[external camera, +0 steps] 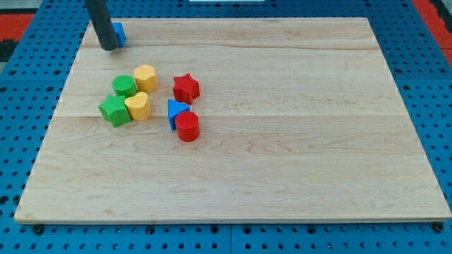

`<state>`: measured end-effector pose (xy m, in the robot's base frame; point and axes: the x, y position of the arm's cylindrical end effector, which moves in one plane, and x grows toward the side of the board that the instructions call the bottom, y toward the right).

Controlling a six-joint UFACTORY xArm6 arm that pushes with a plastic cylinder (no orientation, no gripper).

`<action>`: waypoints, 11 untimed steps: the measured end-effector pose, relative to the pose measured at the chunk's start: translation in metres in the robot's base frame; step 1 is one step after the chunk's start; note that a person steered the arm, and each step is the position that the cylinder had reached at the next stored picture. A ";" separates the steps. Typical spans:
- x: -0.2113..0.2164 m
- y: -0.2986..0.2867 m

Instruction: Move the green star into the green circle

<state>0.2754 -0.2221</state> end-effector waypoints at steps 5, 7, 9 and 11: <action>0.113 -0.007; 0.194 0.011; 0.194 0.039; 0.173 0.068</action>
